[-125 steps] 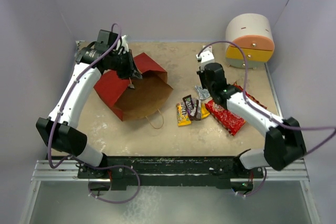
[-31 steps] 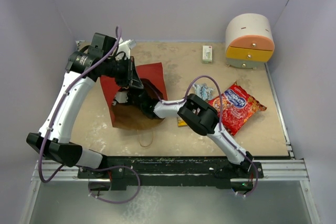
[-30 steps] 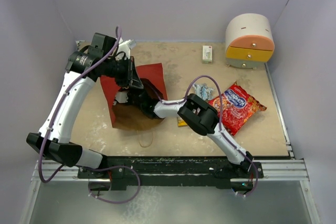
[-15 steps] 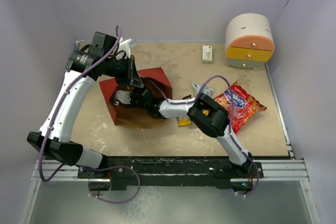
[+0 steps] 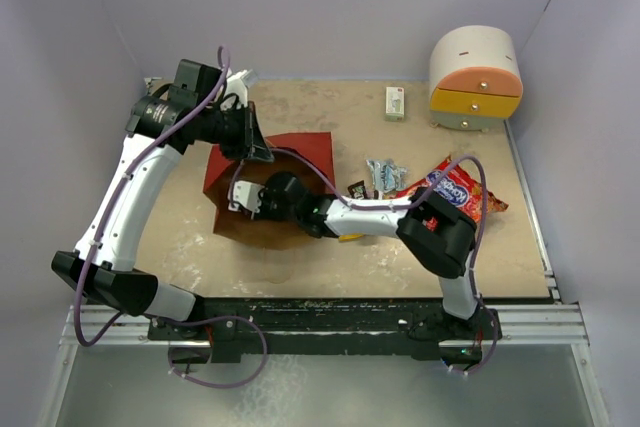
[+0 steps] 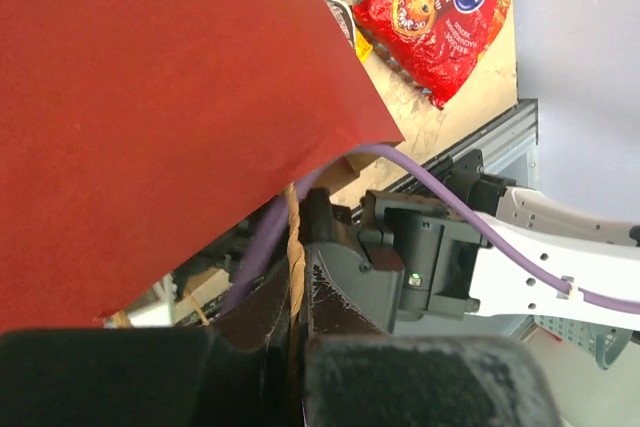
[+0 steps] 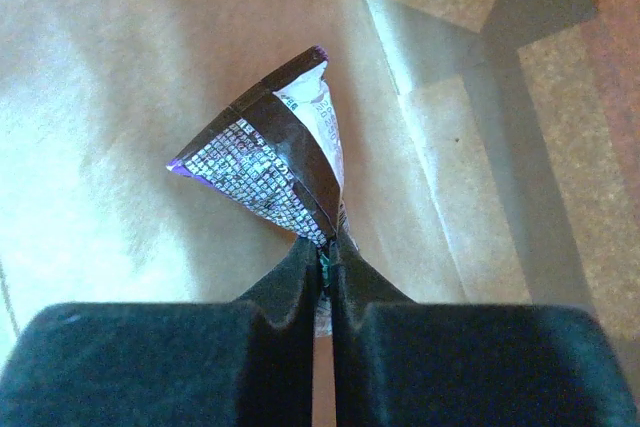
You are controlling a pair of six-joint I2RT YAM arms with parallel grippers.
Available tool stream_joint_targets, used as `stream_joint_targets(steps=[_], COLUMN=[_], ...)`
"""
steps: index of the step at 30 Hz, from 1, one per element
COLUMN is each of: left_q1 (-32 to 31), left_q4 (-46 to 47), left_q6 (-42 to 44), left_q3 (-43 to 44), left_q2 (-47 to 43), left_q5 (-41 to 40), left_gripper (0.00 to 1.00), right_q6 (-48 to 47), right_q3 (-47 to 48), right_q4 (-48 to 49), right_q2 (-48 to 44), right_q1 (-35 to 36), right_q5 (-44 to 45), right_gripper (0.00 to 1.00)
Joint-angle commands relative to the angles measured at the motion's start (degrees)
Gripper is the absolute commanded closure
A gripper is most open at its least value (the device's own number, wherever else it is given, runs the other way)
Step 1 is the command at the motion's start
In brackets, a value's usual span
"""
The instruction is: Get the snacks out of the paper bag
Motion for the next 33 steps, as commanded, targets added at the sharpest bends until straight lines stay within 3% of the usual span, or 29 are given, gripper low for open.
stream_joint_targets(steps=[1, 7, 17, 25, 33], left_q1=[-0.26, -0.13, 0.15, 0.54, 0.65], left_q4=[4.86, 6.75, 8.31, 7.65, 8.04], left_q6=[-3.06, -4.52, -6.12, -7.56, -8.89], left_q3=[-0.33, -0.50, 2.51, 2.46, 1.97], left_q2=[-0.82, -1.72, 0.81, 3.06, 2.84], left_q5=[0.43, -2.62, -9.51, -13.56, -14.52], left_gripper=[1.00, 1.00, 1.00, 1.00, 1.00], right_q6=[2.70, 3.72, 9.04, 13.44, 14.03], right_q3=[-2.64, -9.32, -15.60, -15.02, -11.77], right_q4=[-1.20, -1.27, -7.49, -13.33, -16.48], right_q2=[-5.90, -16.10, -34.60, -46.21, -48.90], right_q1=[1.41, 3.04, 3.50, 3.41, -0.06], right_q5=[-1.45, -4.30, 1.02, 8.79, 23.01], right_gripper=[0.99, 0.99, 0.98, 1.00, 1.00])
